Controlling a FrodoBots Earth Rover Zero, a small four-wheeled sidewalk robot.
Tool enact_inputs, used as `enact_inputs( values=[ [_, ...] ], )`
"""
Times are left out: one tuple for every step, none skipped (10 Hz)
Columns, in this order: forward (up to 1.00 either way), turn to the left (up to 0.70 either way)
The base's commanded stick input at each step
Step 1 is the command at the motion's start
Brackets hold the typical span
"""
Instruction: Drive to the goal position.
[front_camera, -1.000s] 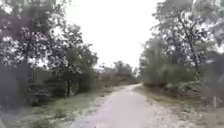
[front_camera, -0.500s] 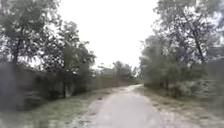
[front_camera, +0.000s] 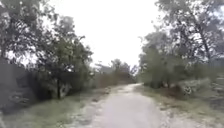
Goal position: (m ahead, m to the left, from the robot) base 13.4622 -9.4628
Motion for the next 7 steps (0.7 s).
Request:
enact_inputs(
  values=[
    [0.85,0.00],
    [0.85,0.00],
    [0.85,0.00],
    [0.85,0.00],
    [0.85,0.00],
    [0.85,0.00],
    [0.85,0.00]
  ],
)
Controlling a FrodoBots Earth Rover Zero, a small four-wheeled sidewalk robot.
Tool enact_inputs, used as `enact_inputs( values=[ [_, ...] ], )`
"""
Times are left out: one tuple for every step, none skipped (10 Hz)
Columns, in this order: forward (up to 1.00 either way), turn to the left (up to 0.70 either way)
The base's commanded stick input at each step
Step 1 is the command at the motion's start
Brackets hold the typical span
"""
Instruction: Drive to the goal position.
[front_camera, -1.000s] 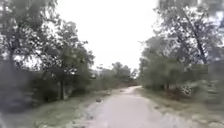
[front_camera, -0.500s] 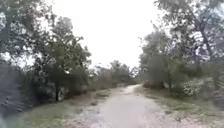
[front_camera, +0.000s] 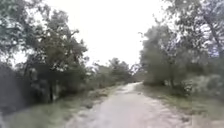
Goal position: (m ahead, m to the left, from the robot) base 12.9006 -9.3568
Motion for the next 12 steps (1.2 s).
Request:
enact_inputs(
  values=[
    [0.85,0.00],
    [0.85,0.00],
    [0.85,0.00],
    [0.85,0.00],
    [0.85,0.00],
    [0.85,0.00],
    [0.85,0.00],
    [0.85,0.00],
    [0.85,0.00],
    [0.85,0.00],
    [0.85,-0.10],
    [0.85,-0.27]
  ],
)
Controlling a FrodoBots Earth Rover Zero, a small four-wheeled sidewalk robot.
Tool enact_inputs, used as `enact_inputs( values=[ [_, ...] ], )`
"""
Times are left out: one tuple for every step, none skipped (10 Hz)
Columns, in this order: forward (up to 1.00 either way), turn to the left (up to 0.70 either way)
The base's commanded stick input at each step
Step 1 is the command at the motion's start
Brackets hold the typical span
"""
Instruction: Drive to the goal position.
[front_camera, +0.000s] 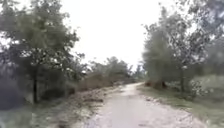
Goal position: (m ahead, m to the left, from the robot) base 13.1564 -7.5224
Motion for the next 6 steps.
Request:
enact_inputs(
  values=[
    [0.85,0.00],
    [0.85,0.00],
    [0.85,0.00],
    [0.85,0.00],
    [0.85,0.00],
    [0.85,0.00]
  ],
)
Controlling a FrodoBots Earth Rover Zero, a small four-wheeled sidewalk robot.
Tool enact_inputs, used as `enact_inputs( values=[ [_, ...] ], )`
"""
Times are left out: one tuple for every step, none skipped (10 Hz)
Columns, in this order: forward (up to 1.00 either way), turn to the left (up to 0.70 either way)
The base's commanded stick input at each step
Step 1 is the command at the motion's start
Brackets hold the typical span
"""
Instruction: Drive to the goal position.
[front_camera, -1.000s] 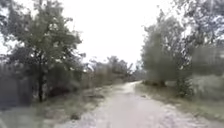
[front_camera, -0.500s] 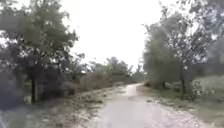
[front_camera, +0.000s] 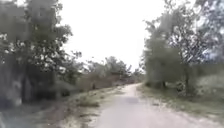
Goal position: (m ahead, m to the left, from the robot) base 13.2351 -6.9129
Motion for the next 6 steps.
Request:
enact_inputs(
  values=[
    [0.85,0.00],
    [0.85,0.00],
    [0.85,0.00],
    [0.85,0.00],
    [0.85,0.00],
    [0.85,0.00]
  ],
)
